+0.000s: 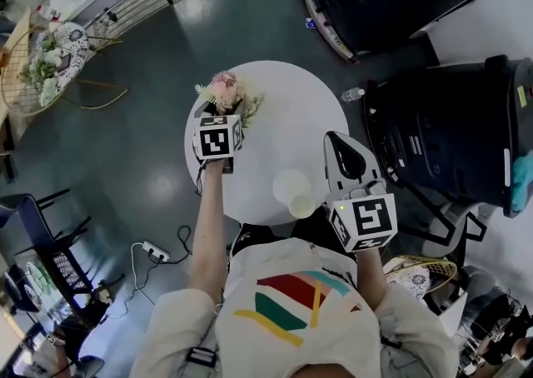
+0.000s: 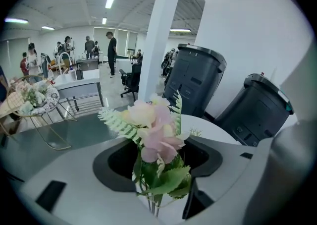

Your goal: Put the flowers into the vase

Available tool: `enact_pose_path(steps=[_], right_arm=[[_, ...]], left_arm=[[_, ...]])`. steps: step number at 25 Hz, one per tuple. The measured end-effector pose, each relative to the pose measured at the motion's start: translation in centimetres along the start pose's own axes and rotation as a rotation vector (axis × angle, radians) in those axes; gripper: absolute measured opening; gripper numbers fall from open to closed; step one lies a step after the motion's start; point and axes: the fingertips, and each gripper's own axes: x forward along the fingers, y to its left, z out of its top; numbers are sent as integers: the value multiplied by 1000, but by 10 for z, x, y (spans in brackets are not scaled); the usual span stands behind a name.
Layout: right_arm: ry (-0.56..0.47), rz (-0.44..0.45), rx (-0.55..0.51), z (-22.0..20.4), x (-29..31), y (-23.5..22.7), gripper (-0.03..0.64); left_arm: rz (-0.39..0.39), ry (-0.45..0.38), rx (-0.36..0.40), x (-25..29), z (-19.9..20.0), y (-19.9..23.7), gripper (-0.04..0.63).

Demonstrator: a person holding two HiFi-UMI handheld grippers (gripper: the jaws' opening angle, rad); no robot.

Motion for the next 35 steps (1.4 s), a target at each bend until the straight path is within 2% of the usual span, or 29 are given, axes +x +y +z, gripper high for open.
enact_pose_path(steps=[3, 9, 13, 19, 27, 32, 35], right_arm=[[-24, -6, 2, 10, -5, 3, 3], [-85, -28, -8, 29, -20, 9, 3], [-139, -21, 7, 40, -25, 23, 3], [-231, -16, -35, 62, -39, 35, 3], [-316, 13, -85, 84, -80, 14, 3], [-332, -6, -77, 74, -117, -19, 3], [-327, -6, -66, 63, -135, -40, 3]], left_arm=[[-8, -62, -1, -15, 21, 0, 273], [-39, -261, 23, -69, 87, -11, 267], [-82, -382, 48, -115, 126, -21, 267], [-130, -603, 82, -201, 175, -45, 267], [-209, -894, 116, -309, 225, -113, 265], [-239, -995, 171, -352, 231, -168, 262], [-245, -1027, 195, -365, 225, -197, 262]])
